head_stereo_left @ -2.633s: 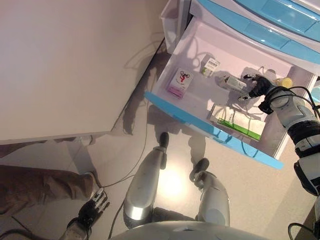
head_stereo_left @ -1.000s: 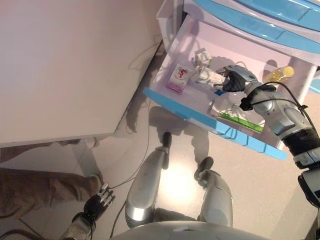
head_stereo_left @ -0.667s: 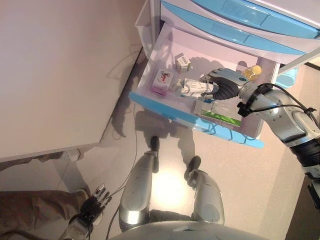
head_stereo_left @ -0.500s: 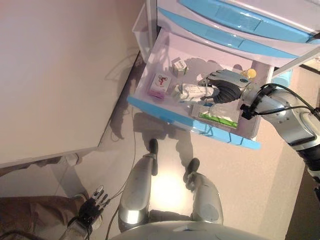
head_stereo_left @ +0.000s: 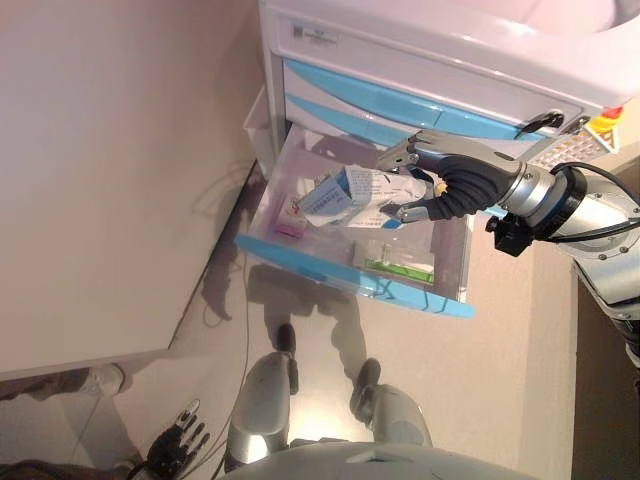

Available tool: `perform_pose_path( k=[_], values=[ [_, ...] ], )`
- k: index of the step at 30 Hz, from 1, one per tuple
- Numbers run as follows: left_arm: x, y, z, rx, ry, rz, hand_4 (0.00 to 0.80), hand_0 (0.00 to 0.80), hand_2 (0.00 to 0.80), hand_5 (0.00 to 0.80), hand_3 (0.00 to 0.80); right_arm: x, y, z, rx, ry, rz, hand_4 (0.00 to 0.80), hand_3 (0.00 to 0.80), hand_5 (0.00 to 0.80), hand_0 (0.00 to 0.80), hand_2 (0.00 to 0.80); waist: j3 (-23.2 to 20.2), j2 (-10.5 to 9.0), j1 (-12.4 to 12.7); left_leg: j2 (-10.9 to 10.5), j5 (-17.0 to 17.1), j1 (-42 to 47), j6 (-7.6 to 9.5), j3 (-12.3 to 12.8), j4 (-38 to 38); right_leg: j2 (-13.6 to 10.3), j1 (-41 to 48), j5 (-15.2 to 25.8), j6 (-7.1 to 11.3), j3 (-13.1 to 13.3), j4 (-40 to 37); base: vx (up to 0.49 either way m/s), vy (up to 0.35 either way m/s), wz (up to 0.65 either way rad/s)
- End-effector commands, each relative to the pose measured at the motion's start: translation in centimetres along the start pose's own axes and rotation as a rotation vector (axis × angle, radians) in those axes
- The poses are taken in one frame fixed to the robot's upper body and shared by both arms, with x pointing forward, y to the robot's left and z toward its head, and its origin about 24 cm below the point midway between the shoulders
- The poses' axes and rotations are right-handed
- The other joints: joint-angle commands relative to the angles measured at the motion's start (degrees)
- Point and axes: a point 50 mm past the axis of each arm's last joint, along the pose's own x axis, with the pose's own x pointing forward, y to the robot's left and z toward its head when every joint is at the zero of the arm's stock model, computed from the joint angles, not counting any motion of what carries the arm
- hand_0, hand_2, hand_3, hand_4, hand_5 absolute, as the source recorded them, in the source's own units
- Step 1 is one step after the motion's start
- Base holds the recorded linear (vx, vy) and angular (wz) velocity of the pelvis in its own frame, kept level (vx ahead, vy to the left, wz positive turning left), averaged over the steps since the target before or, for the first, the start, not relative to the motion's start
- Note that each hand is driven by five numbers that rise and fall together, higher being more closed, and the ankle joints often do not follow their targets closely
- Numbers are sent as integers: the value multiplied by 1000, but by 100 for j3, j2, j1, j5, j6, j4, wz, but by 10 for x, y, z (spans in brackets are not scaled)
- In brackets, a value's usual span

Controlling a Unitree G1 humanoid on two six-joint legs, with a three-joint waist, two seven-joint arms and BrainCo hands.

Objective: Open the drawer and pick up the medicine

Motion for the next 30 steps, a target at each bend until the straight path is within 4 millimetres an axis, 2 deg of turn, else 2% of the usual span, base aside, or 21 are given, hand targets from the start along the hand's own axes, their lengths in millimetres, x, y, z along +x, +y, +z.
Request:
perform_pose_path(
  k=[1, 11, 18, 23, 24, 30],
  values=[
    [-19, 37, -17, 32, 28, 110, 0, 0, 0, 0, 0, -2, -13, 14, 37, -95, -132, 800, 800, 800, 800, 800, -396, 69, 155, -19, -344, 850, -134, -158, -995, -187, -88, 579, 285, 73, 406, 68, -7, -3],
    [-24, 47, -27, 18, 60, 175, 0, 0, 0, 0, 0, -5, -28, 18, 65, -113, -203, 800, 800, 800, 800, 800, -921, -24, 107, 26, -318, 1152, -164, -94, -1226, -121, 113, 630, 320, 95, 326, 75, -6, -5],
    [-25, 48, -31, 27, 91, 198, 0, 0, 0, 0, 0, -5, -43, 5, 95, -22, -332, 800, 800, 800, 800, 800, -1126, -41, 114, 14, -319, 1299, -172, -119, -1299, -139, 236, 772, 348, 93, 263, 53, -17, -8],
    [-26, 51, -32, 29, 100, 222, 0, 0, 0, 0, 0, -9, -54, -18, 96, 118, -451, 800, 800, 800, 800, 800, -1194, -42, 130, -31, -348, 1378, -145, -152, -1314, -172, 283, 861, 361, 71, 277, 42, 5, -5],
    [-26, 52, -30, 35, 101, 229, 0, 0, 0, 0, 0, -12, -60, -30, 86, 180, -494, 800, 800, 800, 800, 800, -1197, -49, 159, -44, -356, 1422, -140, -175, -1334, -191, 299, 912, 366, 70, 292, 44, 7, -4],
    [-26, 53, -19, 60, 94, 258, 0, 0, 0, 0, 0, -29, -88, -75, -34, 458, -610, 800, 800, 800, 800, 800, -1221, -109, 299, -58, -378, 1458, -128, -256, -1329, -251, 395, 996, 384, -9, 243, 39, 2, 3]
  ],
)
